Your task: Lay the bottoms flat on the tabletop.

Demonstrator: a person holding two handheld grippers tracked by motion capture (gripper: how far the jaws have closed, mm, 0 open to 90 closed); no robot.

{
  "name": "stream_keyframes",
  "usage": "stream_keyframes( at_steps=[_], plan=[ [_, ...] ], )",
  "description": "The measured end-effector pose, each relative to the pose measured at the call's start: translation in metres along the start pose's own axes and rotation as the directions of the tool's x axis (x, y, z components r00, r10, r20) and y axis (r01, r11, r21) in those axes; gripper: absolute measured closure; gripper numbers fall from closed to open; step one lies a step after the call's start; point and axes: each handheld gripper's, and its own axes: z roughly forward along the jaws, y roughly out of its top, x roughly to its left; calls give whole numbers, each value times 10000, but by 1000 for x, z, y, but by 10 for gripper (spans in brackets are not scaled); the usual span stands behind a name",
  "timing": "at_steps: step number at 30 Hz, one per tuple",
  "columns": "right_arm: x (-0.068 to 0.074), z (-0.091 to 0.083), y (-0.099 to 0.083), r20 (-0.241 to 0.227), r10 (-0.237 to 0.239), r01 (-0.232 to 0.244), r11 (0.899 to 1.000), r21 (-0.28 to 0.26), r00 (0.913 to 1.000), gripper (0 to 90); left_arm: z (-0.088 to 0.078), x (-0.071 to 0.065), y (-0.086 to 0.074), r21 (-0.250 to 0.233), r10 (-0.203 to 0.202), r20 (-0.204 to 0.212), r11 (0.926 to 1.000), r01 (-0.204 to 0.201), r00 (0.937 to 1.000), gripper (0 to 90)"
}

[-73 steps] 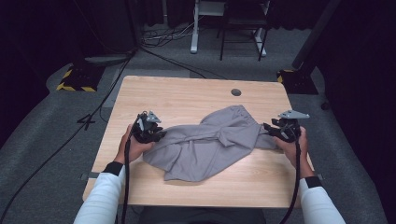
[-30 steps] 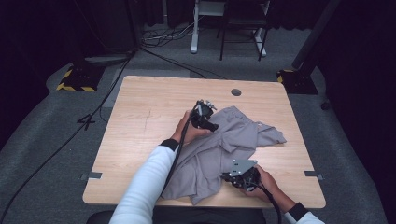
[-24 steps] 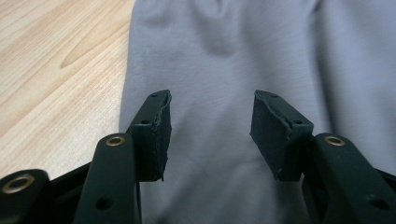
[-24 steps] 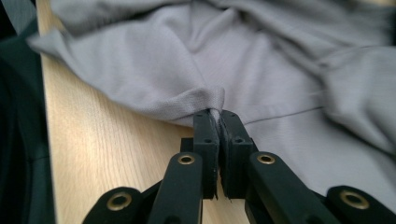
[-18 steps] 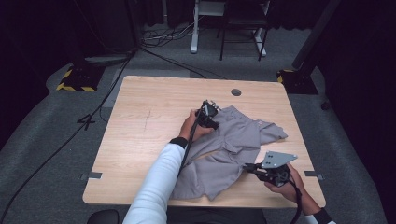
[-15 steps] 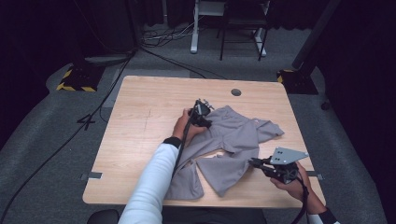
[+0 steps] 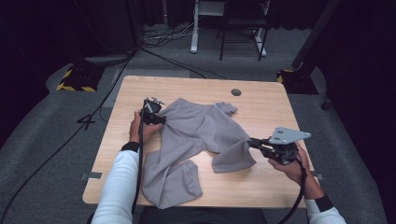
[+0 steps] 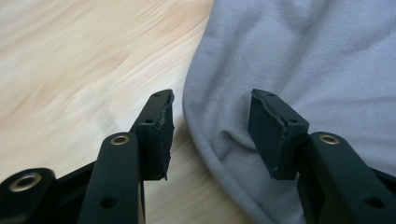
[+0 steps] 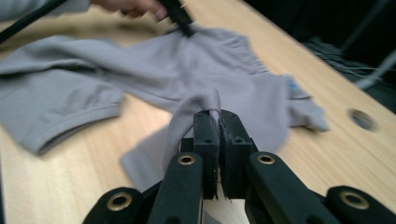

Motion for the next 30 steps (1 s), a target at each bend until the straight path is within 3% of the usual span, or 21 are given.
stream_keyframes(
  at_steps=[3,4,5,6,7,8,9,10,11,13,14,15,16,17,18,21,22,24,25,27,30],
  plan=[
    [30,38,8,-1242,-578,638,9970,449,9906,833,-8,18,-14,83,-568,-107,9983,569,9983,465],
    [30,38,8,-1242,-578,638,9970,449,9906,833,-8,18,-14,83,-568,-107,9983,569,9983,449],
    [51,61,3,-2123,-832,1015,9919,769,9737,765,-10,22,-17,133,-721,-207,9973,723,9972,433],
    [51,61,3,-2123,-832,1015,9919,769,9737,765,-12,25,-19,175,-777,-255,9968,781,9967,427],
    [67,74,-4,-2730,-1117,1495,9812,1217,9555,646,-15,30,-23,219,-1017,-272,9945,1023,9944,401],
    [67,74,-4,-2730,-1117,1495,9812,1217,9555,646,-15,30,-23,219,-1017,-272,9945,1023,9944,372],
    [76,78,-11,-2920,-1173,1698,9722,1615,9492,535,-21,28,-23,-72,-1231,101,9924,1232,9923,349],
    [76,76,-14,-2894,-1276,1817,9688,1685,9487,516,-21,28,-23,-72,-1231,101,9924,1232,9923,333],
    [74,70,-18,-2780,-1323,1837,9686,1678,9514,500,-31,18,-18,-561,-932,697,9937,972,9932,318],
    [68,63,-21,-2585,-1171,1615,9742,1577,9589,500,-36,8,-13,-842,-574,792,9944,641,9952,307],
    [59,55,-25,-2328,-794,1153,9827,1449,9693,502,-42,-7,-7,-1151,-17,1044,9933,138,9945,306],
    [33,40,-35,-1373,140,24,9930,1180,9904,523,-45,-22,-2,-1330,442,1268,9907,-272,9909,304],
    [33,40,-35,-1373,140,24,9930,1180,9904,523,-47,-33,2,-1498,766,1468,9872,-543,9862,304],
    [13,35,-44,-427,858,-796,9885,1288,9954,537,-50,-52,9,-1766,1318,1945,9794,-975,9720,294],
    [13,35,-44,-427,858,-796,9885,1288,9954,537,-51,-64,13,-1931,1544,2270,9749,-1110,9616,294],
    [1,46,-56,-31,1381,-1355,9754,1739,9904,516,-52,-111,27,-2289,2789,3207,9502,-2116,9052,254],
    [0,50,-58,-133,1510,-1461,9725,1812,9884,506,-51,-134,31,-2430,3341,3550,9348,-2589,8731,253],
    [4,64,-61,-251,1362,-1272,9663,2238,9904,497,-48,-154,34,-2514,4045,3463,9093,-3316,8465,241],
    [11,76,-61,-349,993,-869,9618,2597,9944,498,-38,-176,35,-2120,4745,3016,8790,-4270,8270,245],
    [16,86,-61,-248,714,-609,9535,2951,9971,514,-30,-183,35,-1721,4894,2969,8720,-4582,8199,268],
    [17,92,-64,-312,716,-581,9472,3155,9969,520,-14,-186,33,-1210,4725,3093,8803,-4586,8253,315]
  ],
)
